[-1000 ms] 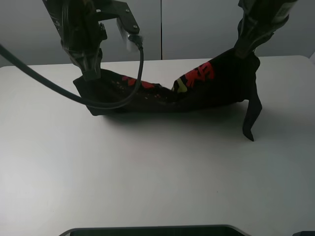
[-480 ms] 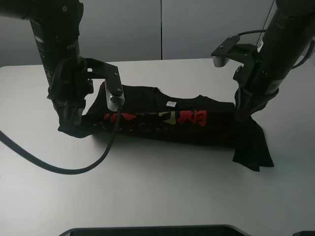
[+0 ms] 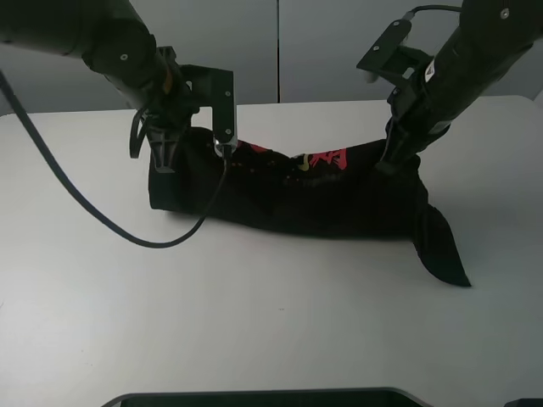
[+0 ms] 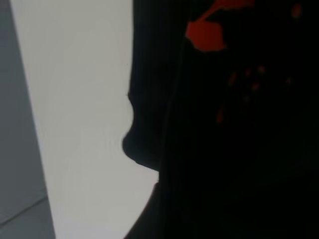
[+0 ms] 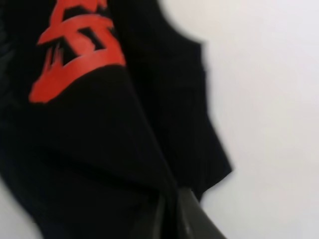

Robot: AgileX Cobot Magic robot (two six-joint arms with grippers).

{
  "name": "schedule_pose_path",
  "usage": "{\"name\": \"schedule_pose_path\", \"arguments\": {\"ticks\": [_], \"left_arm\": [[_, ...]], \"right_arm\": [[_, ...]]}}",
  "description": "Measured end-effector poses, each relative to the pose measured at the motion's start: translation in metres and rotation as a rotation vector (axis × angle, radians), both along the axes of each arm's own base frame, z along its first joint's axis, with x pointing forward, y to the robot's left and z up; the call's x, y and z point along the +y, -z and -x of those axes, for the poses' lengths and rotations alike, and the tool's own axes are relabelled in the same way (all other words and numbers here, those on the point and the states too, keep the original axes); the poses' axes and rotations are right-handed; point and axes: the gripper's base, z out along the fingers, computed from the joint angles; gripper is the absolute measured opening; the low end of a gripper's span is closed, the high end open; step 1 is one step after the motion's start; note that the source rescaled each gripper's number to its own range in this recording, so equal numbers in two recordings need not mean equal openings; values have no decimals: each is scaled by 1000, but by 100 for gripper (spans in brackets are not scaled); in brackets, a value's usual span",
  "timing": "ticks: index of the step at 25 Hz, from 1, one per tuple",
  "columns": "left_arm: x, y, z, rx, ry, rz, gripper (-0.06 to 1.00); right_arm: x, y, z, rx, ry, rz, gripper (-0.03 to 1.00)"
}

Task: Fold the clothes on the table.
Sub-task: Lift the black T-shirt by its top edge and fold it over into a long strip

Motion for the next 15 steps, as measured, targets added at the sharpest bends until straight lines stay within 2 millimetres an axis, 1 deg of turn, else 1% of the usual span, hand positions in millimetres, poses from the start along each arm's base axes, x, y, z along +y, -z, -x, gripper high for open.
{"name": "schedule_pose_path", "arguments": {"ticks": [4, 7, 10, 13, 15], "left_arm": [[10, 25, -19, -24, -9, 0, 1], [18, 46, -33, -25, 7, 31, 1], [21, 63, -42, -32, 31, 83, 1], [20, 73, -48, -50, 66, 148, 1], [16, 83, -50, -54, 94, 188, 1]], "right_arm": [[-14, 22, -17, -15, 58, -6, 3], [-21, 47, -25, 21, 81, -1, 3], [-20, 74, -28, 70, 85, 9, 3], [-20, 98, -29, 114, 78, 22, 3], [-19, 103, -31, 116, 72, 26, 3]]}}
